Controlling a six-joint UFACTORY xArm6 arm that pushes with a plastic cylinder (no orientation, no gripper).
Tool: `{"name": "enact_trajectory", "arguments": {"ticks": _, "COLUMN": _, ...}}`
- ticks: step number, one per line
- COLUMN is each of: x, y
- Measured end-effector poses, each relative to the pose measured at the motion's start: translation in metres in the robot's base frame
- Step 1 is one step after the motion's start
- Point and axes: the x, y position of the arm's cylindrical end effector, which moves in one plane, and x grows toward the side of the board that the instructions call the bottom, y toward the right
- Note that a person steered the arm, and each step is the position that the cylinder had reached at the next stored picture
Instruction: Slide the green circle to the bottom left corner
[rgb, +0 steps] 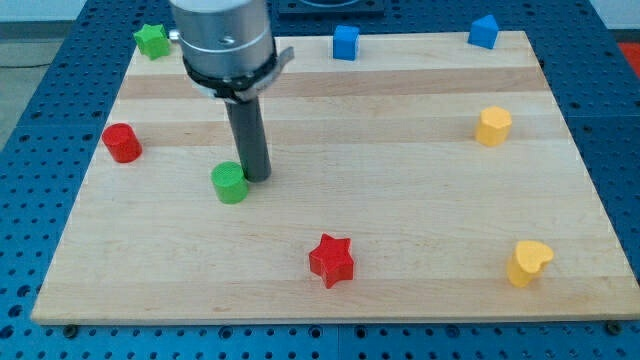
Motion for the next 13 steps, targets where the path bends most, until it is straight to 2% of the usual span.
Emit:
{"name": "enact_trajectory", "arguments": {"ticks": 1, "x": -0.003, "y": -0.032}}
{"name": "enact_trajectory", "arguments": {"ticks": 2, "x": 0.014, "y": -0.047}}
{"name": "enact_trajectory", "arguments": {"ticks": 8, "x": 0.163, "y": -0.056}}
{"name": "enact_trajectory", "arguments": {"ticks": 12, "x": 0.172, "y": -0.045}}
{"name": "enact_trajectory", "arguments": {"ticks": 13, "x": 0.17, "y": -0.089}}
